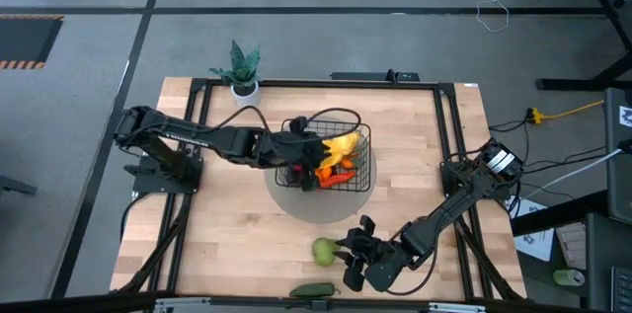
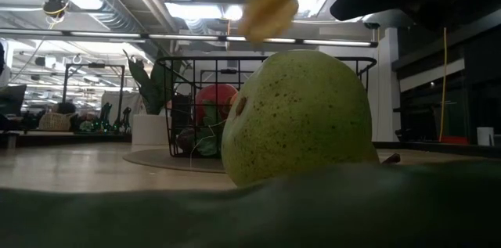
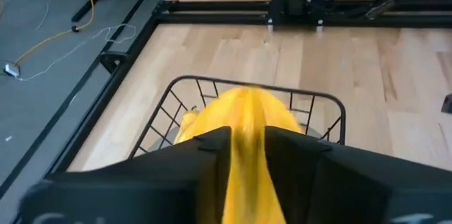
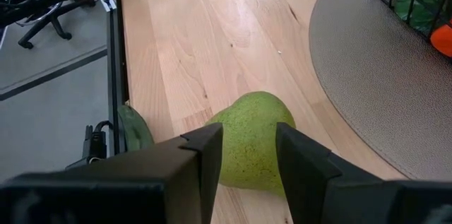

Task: Build produce basket
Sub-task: Put the yellow starfruit into the black wire basket, then put the green pear into the black wire basket

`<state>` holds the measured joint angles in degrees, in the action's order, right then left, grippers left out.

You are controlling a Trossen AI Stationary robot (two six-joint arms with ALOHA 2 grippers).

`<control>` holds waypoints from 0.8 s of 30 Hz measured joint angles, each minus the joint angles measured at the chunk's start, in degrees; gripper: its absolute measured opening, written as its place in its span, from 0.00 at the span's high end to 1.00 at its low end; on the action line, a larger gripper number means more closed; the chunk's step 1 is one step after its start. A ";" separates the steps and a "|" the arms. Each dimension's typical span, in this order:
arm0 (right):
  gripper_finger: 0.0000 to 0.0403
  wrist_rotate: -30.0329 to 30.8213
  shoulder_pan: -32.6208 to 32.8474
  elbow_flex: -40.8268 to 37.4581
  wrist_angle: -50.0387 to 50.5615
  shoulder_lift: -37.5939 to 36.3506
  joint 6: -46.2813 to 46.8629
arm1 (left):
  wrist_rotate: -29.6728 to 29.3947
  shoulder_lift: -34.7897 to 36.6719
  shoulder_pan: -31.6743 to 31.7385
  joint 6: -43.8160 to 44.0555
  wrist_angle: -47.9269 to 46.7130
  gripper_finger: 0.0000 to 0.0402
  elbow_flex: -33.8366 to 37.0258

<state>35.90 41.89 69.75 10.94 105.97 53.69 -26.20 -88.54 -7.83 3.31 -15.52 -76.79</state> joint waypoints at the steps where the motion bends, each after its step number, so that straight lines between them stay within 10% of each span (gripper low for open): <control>1: 0.70 0.00 0.00 -0.01 0.00 0.00 0.00 | -0.01 0.04 0.08 0.04 0.22 0.79 0.00; 24: 0.70 -0.02 0.00 0.00 0.02 0.02 0.02 | 6.32 0.06 -7.93 17.45 -19.46 0.65 0.00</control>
<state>35.88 41.89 69.76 10.96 106.00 53.71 -19.88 -88.49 -15.76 20.76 -34.98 -76.79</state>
